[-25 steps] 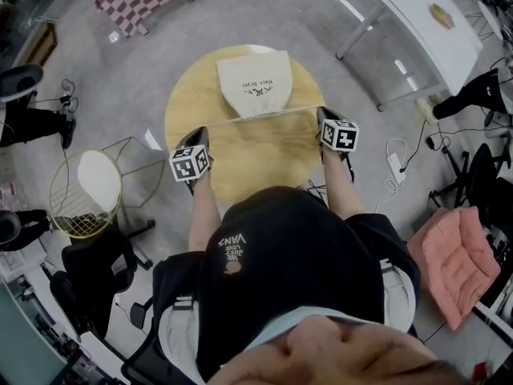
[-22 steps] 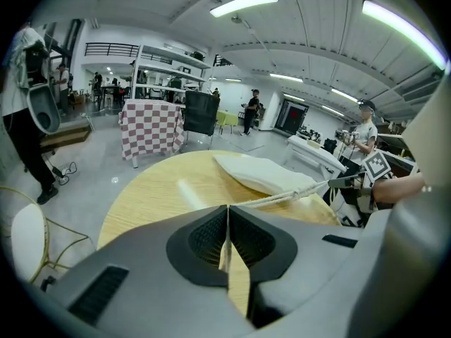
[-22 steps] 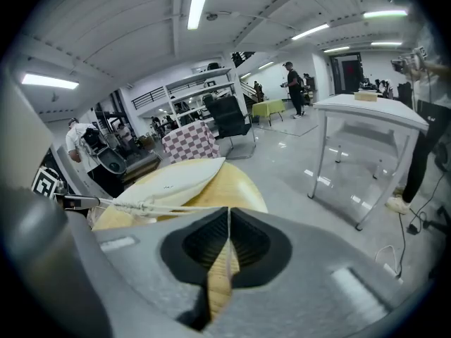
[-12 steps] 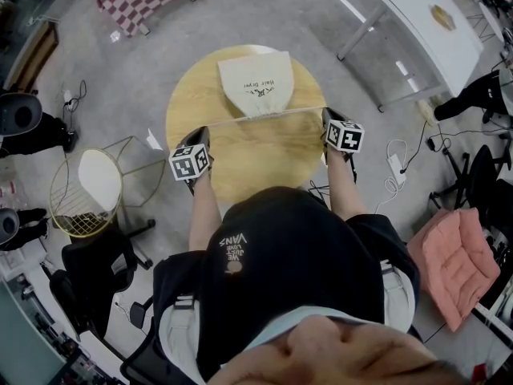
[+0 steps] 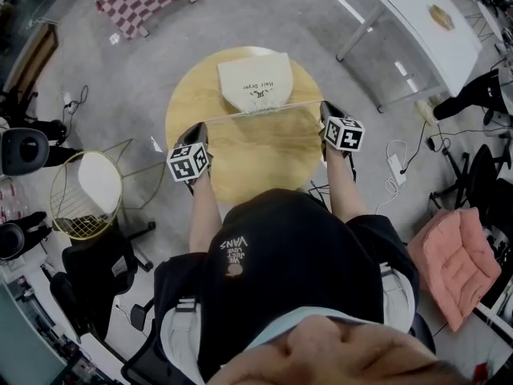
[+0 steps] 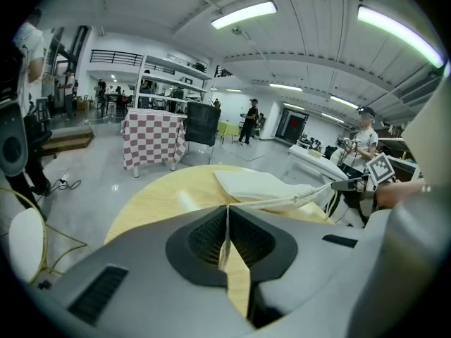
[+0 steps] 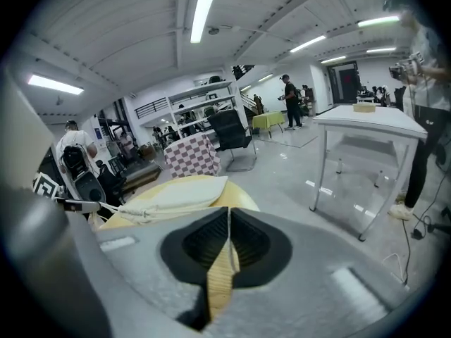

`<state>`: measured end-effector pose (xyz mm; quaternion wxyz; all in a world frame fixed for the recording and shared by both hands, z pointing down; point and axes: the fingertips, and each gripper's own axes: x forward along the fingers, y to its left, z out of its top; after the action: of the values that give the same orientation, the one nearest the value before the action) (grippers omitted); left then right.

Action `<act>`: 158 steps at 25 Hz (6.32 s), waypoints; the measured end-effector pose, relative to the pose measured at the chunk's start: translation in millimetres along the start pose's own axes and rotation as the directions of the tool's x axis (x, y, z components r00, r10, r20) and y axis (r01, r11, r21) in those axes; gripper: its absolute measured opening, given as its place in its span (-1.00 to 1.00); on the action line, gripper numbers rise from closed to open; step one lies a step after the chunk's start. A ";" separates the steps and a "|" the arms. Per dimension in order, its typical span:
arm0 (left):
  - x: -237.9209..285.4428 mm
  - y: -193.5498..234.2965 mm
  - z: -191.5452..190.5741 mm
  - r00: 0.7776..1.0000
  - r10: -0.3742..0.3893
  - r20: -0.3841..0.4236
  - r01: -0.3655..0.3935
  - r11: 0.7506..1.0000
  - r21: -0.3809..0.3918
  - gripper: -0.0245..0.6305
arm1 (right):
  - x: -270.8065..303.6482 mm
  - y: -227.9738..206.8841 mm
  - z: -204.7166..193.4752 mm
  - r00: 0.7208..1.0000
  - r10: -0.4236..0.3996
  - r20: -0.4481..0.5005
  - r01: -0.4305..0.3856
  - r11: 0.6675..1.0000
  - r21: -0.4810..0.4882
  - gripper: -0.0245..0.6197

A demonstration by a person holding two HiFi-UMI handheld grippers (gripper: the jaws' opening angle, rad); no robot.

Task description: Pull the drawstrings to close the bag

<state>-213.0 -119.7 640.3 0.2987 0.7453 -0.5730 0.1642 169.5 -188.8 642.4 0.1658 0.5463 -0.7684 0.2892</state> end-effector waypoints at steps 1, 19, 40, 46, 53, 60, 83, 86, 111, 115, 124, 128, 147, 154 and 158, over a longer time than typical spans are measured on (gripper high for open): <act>-0.6 -0.3 2.3 1.000 0.001 0.007 -0.001 1.000 0.005 -0.87 | -0.5 0.8 2.1 1.000 0.000 0.006 0.000 1.000 -0.003 -0.91; -2.8 0.3 8.6 0.995 0.018 0.096 -0.018 1.000 -0.010 -0.87 | 0.2 9.4 -8.7 1.000 0.009 0.017 -0.009 1.000 0.007 -0.90; 5.2 0.5 -24.3 0.999 0.023 0.042 -0.020 0.998 -0.066 -0.83 | 6.9 15.6 -41.1 0.999 0.013 -0.044 -0.014 1.000 -0.017 -0.86; 7.3 -0.9 -30.8 0.999 0.012 0.031 -0.010 0.997 -0.081 -0.67 | 10.0 19.3 -48.3 0.998 0.026 -0.060 -0.027 1.000 -0.014 -0.70; 4.4 -1.9 -28.6 0.999 0.010 0.045 -0.006 0.997 -0.080 -0.66 | 7.2 19.9 -49.2 0.998 0.023 -0.051 -0.023 1.000 -0.006 -0.56; 3.6 -8.4 -23.0 0.998 -0.004 0.057 0.008 0.998 -0.065 -0.66 | 3.6 17.8 -43.5 1.000 0.014 -0.023 -0.014 1.000 -0.003 -0.56; -23.2 -46.9 61.1 0.961 -0.114 0.252 0.088 0.990 0.110 -0.67 | -30.1 67.7 55.0 0.968 0.105 0.226 -0.070 0.985 -0.158 -0.59; -30.5 -59.9 72.3 0.951 -0.139 0.276 0.101 0.984 0.147 -0.67 | -36.9 79.8 64.0 0.960 0.135 0.247 -0.096 0.982 -0.165 -0.59; -62.0 -126.0 94.6 0.920 -0.240 0.309 0.147 0.944 0.295 -0.67 | -77.5 132.1 89.0 0.910 0.294 0.294 -0.236 0.947 -0.217 -0.60; -64.0 -137.8 95.1 0.913 -0.253 0.321 0.155 0.941 0.300 -0.69 | -80.5 138.4 85.5 0.898 0.333 0.287 -0.275 0.935 -0.224 -0.60; -64.6 -163.9 92.9 0.904 -0.273 0.328 0.165 0.933 0.319 -0.73 | -83.7 156.1 76.1 0.879 0.411 0.243 -0.342 0.897 -0.281 -0.76; -65.3 -171.1 91.5 0.901 -0.275 0.336 0.163 0.931 0.326 -0.75 | -85.3 160.6 76.3 0.870 0.432 0.237 -0.355 0.883 -0.307 -0.86; -72.6 -173.8 94.0 0.889 -0.281 0.360 0.151 0.925 0.348 -0.90 | -87.7 173.7 77.2 0.861 0.462 0.211 -0.377 0.860 -0.344 -0.93; -75.8 -176.5 97.4 0.878 -0.295 0.378 0.147 0.916 0.373 -0.91 | -86.6 176.5 73.5 0.871 0.453 0.191 -0.365 0.856 -0.367 -0.93; -74.0 -175.7 97.3 0.879 -0.297 0.373 0.152 0.916 0.372 -0.91 | -85.4 176.5 74.2 0.873 0.449 0.191 -0.361 0.857 -0.366 -0.93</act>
<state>-76.7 -96.4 477.1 0.0553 0.8645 -0.4963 0.0570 38.6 -130.1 489.4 0.0806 0.3705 -0.9184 0.1126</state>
